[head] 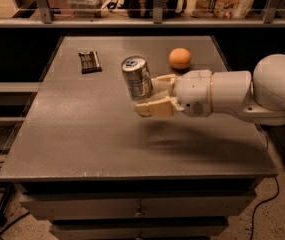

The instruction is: Place redbull can upright

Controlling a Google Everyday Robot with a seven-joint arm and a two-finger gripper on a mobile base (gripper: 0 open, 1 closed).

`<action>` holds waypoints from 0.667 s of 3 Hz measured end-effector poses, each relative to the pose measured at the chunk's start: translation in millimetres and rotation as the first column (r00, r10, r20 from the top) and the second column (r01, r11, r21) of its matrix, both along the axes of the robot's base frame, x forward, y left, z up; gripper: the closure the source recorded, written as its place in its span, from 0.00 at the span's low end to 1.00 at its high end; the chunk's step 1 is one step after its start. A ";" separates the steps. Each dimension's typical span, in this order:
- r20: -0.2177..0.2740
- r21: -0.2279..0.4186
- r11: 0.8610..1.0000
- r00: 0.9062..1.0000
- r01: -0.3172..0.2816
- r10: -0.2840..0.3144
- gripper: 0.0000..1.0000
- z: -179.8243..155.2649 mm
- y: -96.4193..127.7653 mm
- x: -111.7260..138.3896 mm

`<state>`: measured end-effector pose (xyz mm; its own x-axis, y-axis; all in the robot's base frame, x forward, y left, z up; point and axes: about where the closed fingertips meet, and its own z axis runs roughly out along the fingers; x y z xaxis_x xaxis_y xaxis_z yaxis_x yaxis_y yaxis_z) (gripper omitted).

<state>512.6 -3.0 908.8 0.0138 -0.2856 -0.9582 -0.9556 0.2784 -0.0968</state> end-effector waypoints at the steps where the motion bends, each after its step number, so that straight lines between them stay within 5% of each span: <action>1: -0.050 0.016 1.000 0.999 0.012 -0.011 0.82 -21.5 4.6 -2.2; 2: -0.085 0.024 0.999 0.996 0.031 -0.029 0.58 -41.8 7.7 -6.0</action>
Offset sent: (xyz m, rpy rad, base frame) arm -0.0090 0.0064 -0.0680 0.0385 0.1281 -0.0620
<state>506.5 4.8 867.1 -0.0754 -0.2599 -0.9627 -0.9512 0.3085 -0.0088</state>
